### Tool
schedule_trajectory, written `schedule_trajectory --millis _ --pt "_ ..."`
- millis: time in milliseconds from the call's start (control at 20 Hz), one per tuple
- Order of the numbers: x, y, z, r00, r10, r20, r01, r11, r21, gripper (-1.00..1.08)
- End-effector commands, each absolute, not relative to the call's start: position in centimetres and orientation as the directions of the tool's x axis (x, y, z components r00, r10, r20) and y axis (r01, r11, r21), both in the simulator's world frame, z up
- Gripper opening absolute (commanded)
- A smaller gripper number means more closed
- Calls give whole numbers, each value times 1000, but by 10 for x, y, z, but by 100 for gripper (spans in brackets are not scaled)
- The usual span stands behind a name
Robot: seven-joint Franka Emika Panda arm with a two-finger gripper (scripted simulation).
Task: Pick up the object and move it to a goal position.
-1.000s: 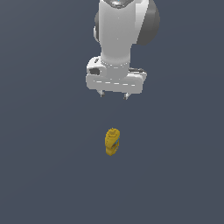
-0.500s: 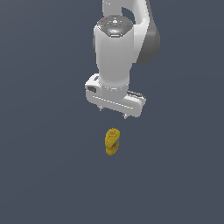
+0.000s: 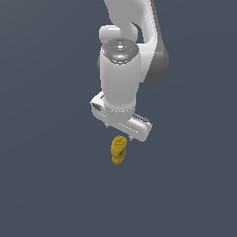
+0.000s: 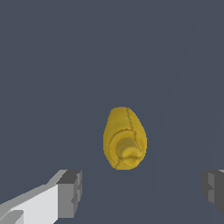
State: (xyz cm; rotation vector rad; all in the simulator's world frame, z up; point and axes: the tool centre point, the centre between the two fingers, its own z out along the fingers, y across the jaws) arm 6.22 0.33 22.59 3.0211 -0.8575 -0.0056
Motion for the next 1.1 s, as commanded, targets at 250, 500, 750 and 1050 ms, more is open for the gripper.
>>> schedule_trajectory --millis 250,500,750,1050 --pt "68 3 221 835 -550 -1 -550 -835 1 100" --pt "68 3 212 835 -550 -1 -550 -835 1 100" --pt "68 3 186 834 -552 0 -552 -834 0 100" --pt "68 3 170 833 -554 0 -554 -833 0 100"
